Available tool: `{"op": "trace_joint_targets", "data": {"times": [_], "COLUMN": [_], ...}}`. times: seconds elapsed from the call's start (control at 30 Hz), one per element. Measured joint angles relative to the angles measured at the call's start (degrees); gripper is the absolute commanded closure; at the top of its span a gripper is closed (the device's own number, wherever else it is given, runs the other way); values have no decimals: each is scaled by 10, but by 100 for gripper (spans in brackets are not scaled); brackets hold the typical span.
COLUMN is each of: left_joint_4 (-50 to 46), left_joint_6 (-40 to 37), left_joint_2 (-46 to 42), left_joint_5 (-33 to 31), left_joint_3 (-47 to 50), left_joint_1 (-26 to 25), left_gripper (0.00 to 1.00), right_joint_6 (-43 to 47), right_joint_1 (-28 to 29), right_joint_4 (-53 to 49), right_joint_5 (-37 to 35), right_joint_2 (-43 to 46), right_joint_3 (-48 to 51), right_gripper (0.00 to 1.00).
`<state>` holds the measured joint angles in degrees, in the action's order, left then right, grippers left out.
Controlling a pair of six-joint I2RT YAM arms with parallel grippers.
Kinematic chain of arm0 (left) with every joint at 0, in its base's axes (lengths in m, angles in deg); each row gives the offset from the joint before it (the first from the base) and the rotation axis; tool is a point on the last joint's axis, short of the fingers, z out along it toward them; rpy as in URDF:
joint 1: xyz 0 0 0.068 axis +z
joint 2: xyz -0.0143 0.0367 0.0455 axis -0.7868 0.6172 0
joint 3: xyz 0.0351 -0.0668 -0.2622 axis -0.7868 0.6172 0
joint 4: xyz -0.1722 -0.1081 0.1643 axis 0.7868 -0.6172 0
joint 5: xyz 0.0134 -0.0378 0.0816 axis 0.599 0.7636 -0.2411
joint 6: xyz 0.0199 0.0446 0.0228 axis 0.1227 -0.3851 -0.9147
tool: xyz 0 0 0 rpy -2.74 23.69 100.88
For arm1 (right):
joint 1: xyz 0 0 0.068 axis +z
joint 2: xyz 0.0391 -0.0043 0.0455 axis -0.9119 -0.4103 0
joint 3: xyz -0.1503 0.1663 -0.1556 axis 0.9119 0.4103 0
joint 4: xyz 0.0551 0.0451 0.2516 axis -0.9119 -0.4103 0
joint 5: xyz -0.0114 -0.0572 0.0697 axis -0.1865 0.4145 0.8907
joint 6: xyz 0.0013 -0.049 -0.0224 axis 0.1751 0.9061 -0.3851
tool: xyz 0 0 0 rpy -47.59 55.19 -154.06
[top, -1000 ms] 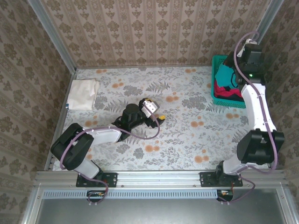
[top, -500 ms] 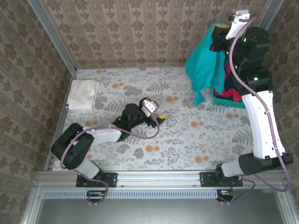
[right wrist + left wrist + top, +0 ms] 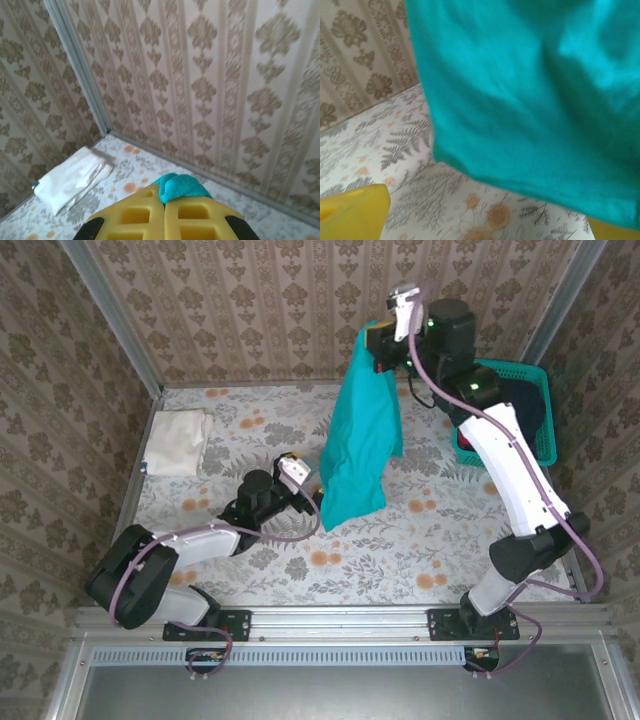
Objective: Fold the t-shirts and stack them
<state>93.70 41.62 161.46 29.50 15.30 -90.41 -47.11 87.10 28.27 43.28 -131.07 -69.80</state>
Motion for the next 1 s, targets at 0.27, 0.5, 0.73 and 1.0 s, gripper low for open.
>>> {"op": "trace_joint_targets", "data": {"times": [0.27,0.5,0.73,1.0], "left_joint_4": [0,0,-10,-14], "left_joint_6": [46,72,107,163], "left_joint_2": [-46,-54,-21,12], "left_joint_5": [-23,-38,-42,-68], "left_joint_3": [54,60,46,30], "left_joint_1": [53,75,74,70], "left_gripper": [0,0,0,0], "right_joint_6": [-26,-84,-134,-165], "right_joint_1": [-31,-116,-153,-186], "right_joint_4": [5,25,31,42], "right_joint_5": [-28,-81,-125,-153], "right_joint_2": [-48,-136,-222,-226], "right_joint_3": [93,175,197,229], "right_gripper": [17,4,0,0]}}
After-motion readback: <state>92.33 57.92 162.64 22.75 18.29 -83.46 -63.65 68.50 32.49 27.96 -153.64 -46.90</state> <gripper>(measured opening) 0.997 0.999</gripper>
